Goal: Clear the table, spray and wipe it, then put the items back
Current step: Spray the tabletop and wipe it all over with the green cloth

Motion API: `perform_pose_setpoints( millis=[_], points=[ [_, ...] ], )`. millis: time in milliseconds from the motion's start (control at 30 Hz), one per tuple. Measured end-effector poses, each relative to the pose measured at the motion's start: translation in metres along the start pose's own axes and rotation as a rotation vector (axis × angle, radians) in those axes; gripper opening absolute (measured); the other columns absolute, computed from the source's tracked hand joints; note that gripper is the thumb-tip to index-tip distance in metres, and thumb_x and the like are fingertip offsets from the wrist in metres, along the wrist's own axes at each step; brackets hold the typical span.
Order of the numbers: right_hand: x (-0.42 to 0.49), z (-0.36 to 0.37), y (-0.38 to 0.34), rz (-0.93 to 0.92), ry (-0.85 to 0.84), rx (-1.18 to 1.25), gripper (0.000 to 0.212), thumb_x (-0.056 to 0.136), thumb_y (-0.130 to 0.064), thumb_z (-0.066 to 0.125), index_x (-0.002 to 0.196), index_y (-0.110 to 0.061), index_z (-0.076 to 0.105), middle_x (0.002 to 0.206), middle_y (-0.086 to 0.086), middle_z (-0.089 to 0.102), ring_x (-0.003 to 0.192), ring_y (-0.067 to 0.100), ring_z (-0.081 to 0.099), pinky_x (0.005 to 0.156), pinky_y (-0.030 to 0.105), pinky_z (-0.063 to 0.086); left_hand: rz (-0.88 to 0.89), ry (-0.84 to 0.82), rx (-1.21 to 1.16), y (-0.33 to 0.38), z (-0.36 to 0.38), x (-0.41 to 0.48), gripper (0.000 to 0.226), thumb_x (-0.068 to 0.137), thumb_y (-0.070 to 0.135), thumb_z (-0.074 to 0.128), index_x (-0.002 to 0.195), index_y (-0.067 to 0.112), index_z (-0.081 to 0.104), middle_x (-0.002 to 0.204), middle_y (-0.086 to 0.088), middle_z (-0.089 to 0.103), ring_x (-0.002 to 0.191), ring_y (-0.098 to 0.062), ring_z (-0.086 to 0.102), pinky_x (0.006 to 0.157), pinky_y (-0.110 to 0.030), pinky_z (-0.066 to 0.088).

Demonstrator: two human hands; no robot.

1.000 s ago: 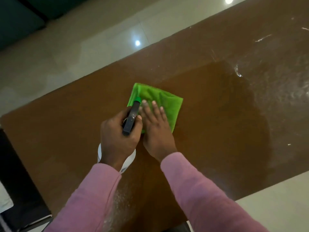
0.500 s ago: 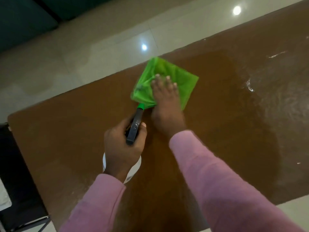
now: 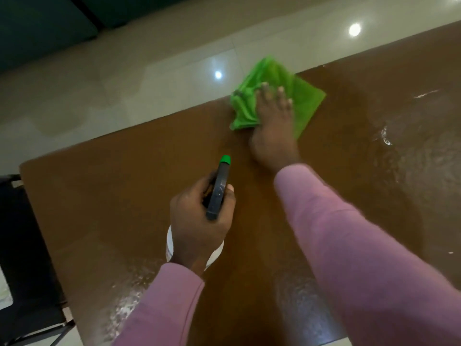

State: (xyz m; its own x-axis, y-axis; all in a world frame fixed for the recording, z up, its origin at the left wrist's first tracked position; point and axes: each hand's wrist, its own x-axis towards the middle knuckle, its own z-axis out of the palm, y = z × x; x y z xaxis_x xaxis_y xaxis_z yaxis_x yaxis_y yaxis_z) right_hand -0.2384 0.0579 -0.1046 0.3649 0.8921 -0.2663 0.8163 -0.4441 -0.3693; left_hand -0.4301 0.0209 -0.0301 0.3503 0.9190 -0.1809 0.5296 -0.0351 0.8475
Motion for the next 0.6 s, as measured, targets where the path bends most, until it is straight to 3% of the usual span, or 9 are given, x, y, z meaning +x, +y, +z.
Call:
perform_pose_setpoints(
  millis=[67,100,133,233,333,467,600],
  points=[
    [-0.021,0.017,-0.032,-0.306,-0.153,-0.052,0.075,0.08,-0.016,0.044,0.151,-0.017,0.019,0.161,0.002,0.009,0.148,0.029,0.0,0.118,0.04,-0.005,0.026,0.021,0.026,-0.001,-0.002,0.002,0.016,0.088,0.03,0.062,0.088,0.016,0.069,0.055,0.01,0.052,0.048,-0.017,0.049,0.045,-0.017,0.033],
    [-0.027,0.019,-0.033,-0.372,-0.192,-0.079,0.075,0.081,-0.014,0.045,0.151,-0.018,0.018,0.161,0.001,0.01,0.148,0.026,0.001,0.119,0.04,-0.004,0.039,0.028,0.036,-0.001,-0.002,0.002,0.014,0.088,0.028,0.063,0.088,0.016,0.068,0.055,0.01,0.052,0.047,-0.017,0.048,0.044,-0.017,0.032],
    [-0.027,0.014,-0.023,-0.366,-0.195,-0.072,0.074,0.082,-0.012,0.045,0.151,-0.018,0.019,0.161,0.0,0.01,0.148,0.025,0.001,0.12,0.039,-0.003,0.043,0.03,0.033,-0.001,-0.002,0.001,0.011,0.089,0.027,0.063,0.087,0.017,0.067,0.054,0.009,0.052,0.047,-0.017,0.048,0.044,-0.018,0.032],
    [-0.019,-0.02,0.041,-0.117,-0.061,-0.062,0.073,0.085,-0.003,0.043,0.152,-0.016,0.017,0.161,0.003,0.007,0.148,0.025,0.0,0.119,0.038,-0.003,0.009,0.011,-0.114,0.006,0.004,-0.009,0.009,0.09,0.025,0.061,0.082,0.022,0.065,0.052,0.002,0.052,0.042,-0.018,0.049,0.038,-0.026,0.036],
    [0.014,-0.064,0.118,0.057,-0.071,-0.093,0.074,0.086,0.002,0.043,0.152,-0.011,0.012,0.161,0.01,0.003,0.147,0.035,0.0,0.118,0.046,0.002,0.029,-0.036,-0.172,0.016,0.029,-0.021,0.007,0.091,0.023,0.061,0.086,0.023,0.066,0.056,0.003,0.056,0.043,-0.019,0.051,0.037,-0.028,0.037],
    [0.025,-0.078,0.156,-0.067,-0.132,-0.085,0.072,0.082,-0.008,0.036,0.151,-0.007,0.015,0.159,0.017,0.006,0.145,0.041,0.002,0.118,0.051,0.004,0.033,-0.066,-0.208,0.039,0.079,-0.033,0.008,0.091,0.028,0.059,0.083,0.027,0.06,0.056,0.008,0.053,0.044,-0.016,0.049,0.043,-0.014,0.032],
    [-0.101,-0.055,0.176,-0.149,-0.175,-0.021,0.079,0.071,-0.008,0.036,0.149,-0.007,0.023,0.158,0.013,0.01,0.146,0.038,0.003,0.118,0.045,-0.001,0.016,-0.063,-0.167,0.067,0.123,-0.038,0.008,0.089,0.024,0.06,0.081,0.024,0.059,0.053,0.014,0.048,0.046,-0.011,0.048,0.046,-0.013,0.031]
  ],
)
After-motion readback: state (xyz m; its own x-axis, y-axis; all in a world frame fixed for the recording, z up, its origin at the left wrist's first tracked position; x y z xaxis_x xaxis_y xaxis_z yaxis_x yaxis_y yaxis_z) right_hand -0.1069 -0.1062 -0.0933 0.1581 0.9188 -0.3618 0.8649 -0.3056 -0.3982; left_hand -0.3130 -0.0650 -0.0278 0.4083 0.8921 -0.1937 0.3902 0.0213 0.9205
